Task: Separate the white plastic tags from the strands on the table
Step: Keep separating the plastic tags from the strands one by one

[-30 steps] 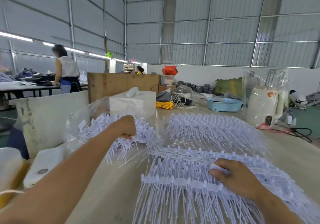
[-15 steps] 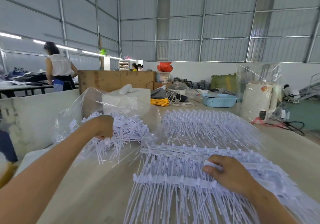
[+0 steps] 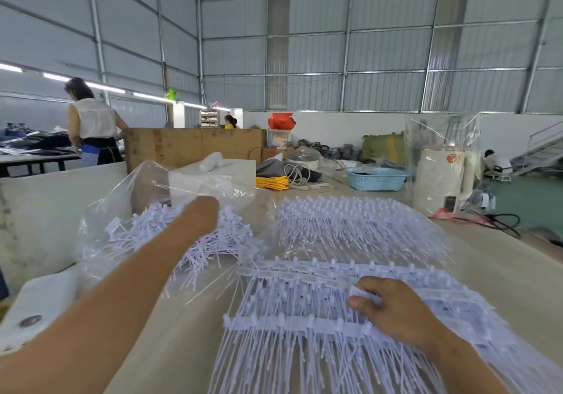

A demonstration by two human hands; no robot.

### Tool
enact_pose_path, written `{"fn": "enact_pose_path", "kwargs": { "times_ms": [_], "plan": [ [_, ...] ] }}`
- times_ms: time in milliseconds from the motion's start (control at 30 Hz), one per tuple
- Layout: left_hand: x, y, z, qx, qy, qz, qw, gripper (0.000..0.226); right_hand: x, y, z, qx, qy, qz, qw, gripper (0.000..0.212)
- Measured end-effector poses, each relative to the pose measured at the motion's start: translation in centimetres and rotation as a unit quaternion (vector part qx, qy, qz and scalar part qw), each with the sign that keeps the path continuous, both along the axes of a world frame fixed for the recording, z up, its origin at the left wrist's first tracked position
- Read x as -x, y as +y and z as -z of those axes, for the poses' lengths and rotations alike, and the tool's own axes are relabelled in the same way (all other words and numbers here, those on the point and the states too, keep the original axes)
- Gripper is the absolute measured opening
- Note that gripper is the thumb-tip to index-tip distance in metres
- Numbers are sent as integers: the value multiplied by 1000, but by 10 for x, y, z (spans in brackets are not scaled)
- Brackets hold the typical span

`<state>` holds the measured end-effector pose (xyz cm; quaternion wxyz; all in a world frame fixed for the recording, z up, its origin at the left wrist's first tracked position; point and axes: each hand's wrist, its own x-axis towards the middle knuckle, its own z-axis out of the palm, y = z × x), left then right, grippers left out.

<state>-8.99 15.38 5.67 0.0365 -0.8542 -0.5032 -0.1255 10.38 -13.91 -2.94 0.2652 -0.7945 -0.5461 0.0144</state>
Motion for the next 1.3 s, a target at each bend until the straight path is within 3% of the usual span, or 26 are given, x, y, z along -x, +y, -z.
{"fn": "enact_pose_path", "kwargs": {
  "times_ms": [67,167,233,300,367,433,500,533,600,667,733,800,867,967,1033,1133,1233,1300],
  "plan": [
    [-14,-6,12,3,76,33,997,31,0,0,0,-1,0,-5,1000,31],
    [-13,-6,24,-2,160,-9,987,36,-2,1,1,2,-8,-6,1000,34],
    [-16,-23,17,9,176,-59,982,41,-1,1,0,4,-13,-7,1000,35],
    [-26,-56,-3,-36,179,-78,980,42,2,0,-2,-5,-5,-12,1000,35],
    [-38,-92,-21,-128,134,-30,982,38,5,-1,-6,-32,1,-20,999,33],
    [-51,-129,-20,-152,-16,132,979,32,6,-3,-11,-75,-8,-23,997,28],
    [-61,-165,-5,-3,-186,310,932,31,7,-5,-16,-117,-3,-18,993,22],
    [-65,-179,6,84,-226,358,902,30,8,-6,-17,-133,11,-15,991,17],
    [-74,-193,31,164,-239,378,879,38,10,-6,-18,-154,49,-26,986,5],
    [-82,-193,53,231,-265,362,863,49,9,-7,-18,-166,70,-39,983,10],
    [-85,-190,64,308,-312,361,823,48,10,-8,-22,-153,106,-25,982,28],
    [-85,-189,67,312,-337,370,808,45,9,-11,-28,-147,154,-14,977,36],
    [-84,-192,64,302,-386,375,787,41,5,-17,-33,-149,143,-17,978,24],
    [-83,-194,56,369,-493,339,711,28,0,-28,-43,-111,91,-24,989,28],
    [-81,-195,55,437,-494,319,681,25,0,-30,-47,-117,85,-31,989,32],
    [-77,-194,55,502,-438,314,676,29,4,-26,-49,-120,73,-35,989,26],
    [-78,-191,53,490,-449,296,686,32,8,-20,-45,-125,80,-28,988,26],
    [-80,-189,50,514,-474,253,669,29,10,-16,-41,-134,42,-6,990,21]
  ]
}}
